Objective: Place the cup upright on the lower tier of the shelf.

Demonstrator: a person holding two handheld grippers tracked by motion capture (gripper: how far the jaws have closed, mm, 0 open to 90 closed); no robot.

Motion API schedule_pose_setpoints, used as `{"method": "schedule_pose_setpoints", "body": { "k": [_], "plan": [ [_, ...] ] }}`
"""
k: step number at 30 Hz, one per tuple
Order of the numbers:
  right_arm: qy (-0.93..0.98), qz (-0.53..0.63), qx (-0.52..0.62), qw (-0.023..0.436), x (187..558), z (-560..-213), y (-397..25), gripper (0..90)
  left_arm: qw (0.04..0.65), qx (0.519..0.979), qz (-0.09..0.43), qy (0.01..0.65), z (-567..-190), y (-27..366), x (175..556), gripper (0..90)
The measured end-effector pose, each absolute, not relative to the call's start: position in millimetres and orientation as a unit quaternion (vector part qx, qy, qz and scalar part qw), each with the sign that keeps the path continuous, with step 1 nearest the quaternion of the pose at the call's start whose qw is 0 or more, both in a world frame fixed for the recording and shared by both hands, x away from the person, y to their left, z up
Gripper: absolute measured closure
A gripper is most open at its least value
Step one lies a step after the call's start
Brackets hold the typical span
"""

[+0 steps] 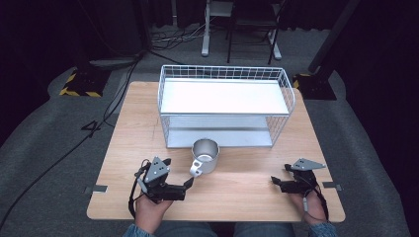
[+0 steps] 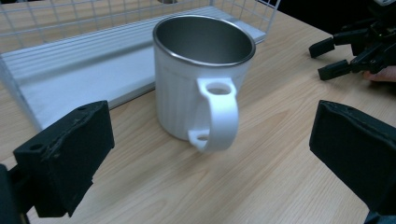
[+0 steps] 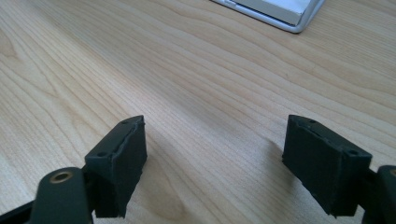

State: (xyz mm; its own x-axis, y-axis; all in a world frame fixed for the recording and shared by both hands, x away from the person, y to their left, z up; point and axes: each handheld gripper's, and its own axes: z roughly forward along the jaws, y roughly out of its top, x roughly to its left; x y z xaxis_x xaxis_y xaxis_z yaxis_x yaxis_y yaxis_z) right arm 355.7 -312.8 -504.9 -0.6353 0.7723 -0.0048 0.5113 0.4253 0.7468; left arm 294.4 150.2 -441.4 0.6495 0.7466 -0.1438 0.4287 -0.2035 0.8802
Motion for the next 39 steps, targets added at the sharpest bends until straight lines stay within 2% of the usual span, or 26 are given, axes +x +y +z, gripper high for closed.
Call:
{"method": "schedule_pose_setpoints", "body": {
  "k": [9,12,21,23,24,25,27,28,30,31,32,39],
  "plan": [
    [0.825,0.369,0.39,0.178,355.6,-504.9,-312.9,22.1,0.498,0.76,0.165,0.384,-449.1,123.1,303.6,4.9],
    [0.824,0.369,0.39,0.179,355.5,-504.9,-312.9,22.0,0.496,0.756,0.173,0.391,-452.2,118.6,307.1,13.1],
    [0.824,0.368,0.391,0.18,355.8,-505.0,-313.3,22.2,0.476,0.76,0.179,0.405,-461.8,110.4,313.5,21.5],
    [0.824,0.368,0.391,0.181,355.7,-504.9,-313.2,22.2,0.465,0.764,0.189,0.406,-463.6,107.5,314.1,25.5],
    [0.824,0.368,0.391,0.181,355.7,-504.9,-313.2,22.2,0.461,0.766,0.191,0.406,-464.0,107.2,314.6,30.4],
    [0.824,0.368,0.391,0.181,355.7,-504.9,-313.2,22.2,0.461,0.765,0.192,0.406,-464.4,106.7,314.8,30.4],
    [0.824,0.368,0.391,0.181,355.7,-504.9,-313.2,22.2,0.459,0.765,0.189,0.411,-465.5,104.7,314.8,39.1],
    [0.824,0.368,0.391,0.181,355.7,-504.9,-313.2,22.3,0.457,0.766,0.193,0.409,-465.8,103.8,314.6,39.1],
    [0.824,0.368,0.391,0.181,355.6,-504.9,-313.2,22.4,0.455,0.769,0.196,0.403,-465.4,102.9,313.8,55.3],
    [0.824,0.368,0.391,0.181,355.6,-504.9,-313.2,22.4,0.453,0.77,0.201,0.402,-465.0,102.1,313.1,55.3],
    [0.823,0.369,0.391,0.181,355.5,-504.9,-313.0,22.5,0.451,0.771,0.205,0.4,-464.5,101.9,312.6,63.0],
    [0.823,0.37,0.39,0.183,354.9,-504.9,-312.7,23.0,0.449,0.772,0.199,0.404,-464.1,103.0,313.8,64.5]
  ]
}}
